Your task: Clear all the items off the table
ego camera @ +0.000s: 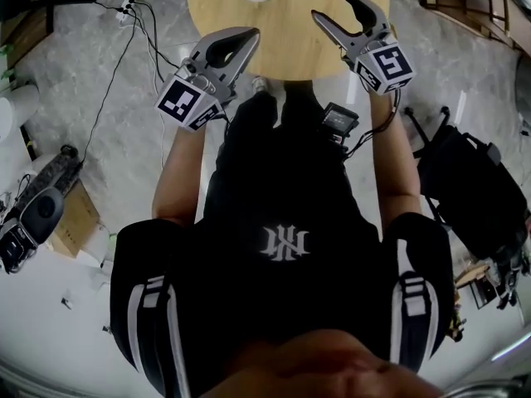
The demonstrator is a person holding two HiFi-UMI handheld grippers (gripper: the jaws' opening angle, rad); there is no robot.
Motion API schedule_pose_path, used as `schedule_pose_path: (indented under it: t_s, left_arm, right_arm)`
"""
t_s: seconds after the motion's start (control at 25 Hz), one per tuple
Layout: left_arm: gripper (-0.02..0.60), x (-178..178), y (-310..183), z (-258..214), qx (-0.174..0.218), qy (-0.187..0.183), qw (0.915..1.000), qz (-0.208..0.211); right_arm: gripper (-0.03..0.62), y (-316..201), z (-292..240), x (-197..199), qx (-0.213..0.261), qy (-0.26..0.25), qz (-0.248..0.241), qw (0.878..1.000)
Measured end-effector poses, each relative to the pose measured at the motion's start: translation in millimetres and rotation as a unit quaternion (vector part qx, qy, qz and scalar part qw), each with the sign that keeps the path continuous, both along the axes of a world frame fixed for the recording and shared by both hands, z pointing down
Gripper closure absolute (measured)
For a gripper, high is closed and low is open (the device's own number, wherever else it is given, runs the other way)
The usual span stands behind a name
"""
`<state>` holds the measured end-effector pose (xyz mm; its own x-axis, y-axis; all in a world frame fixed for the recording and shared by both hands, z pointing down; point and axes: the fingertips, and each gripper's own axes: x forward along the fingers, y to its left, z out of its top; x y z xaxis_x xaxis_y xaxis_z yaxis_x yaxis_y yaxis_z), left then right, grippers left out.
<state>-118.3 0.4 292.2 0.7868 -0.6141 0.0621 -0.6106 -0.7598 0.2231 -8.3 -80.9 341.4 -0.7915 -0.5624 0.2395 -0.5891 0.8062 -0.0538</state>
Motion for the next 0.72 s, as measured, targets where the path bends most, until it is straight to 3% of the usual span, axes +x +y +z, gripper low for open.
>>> schedule_pose_path:
  t_s: [0.2, 0.24, 0.4, 0.6, 0.72]
  left_arm:
    - [0.569, 10.2, -21.3, 36.4, -0.027, -0.022, 0.9991, -0.023]
    - [0.569, 11.9, -25.0, 41.3, -0.032, -0.018, 0.9989, -0.030]
    - [0.569, 13.4, -34.1, 62.2, -0.061, -0.013, 0.9966, -0.055]
    - [0.569, 14.0, -46.9, 77.1, -0.079, -0.013, 0.9936, -0.079]
    - [0.569, 12.0, -50.3, 83.9, -0.089, -0.015, 0.9912, -0.096]
  right_arm:
    - [0.266, -40.5, 55.2, 0.9, -0.030, 0.003, -0.024, 0.999]
    - [0.227, -46.1, 61.1, -1.4, -0.033, 0.002, -0.031, 0.999]
    - [0.221, -67.1, 69.0, -13.6, -0.016, 0.010, -0.048, 0.999]
    - [0.221, -140.2, 90.6, 24.4, -0.026, 0.007, 0.023, 0.999]
    - [0.213, -169.9, 103.8, 30.6, -0.024, 0.024, 0.028, 0.999]
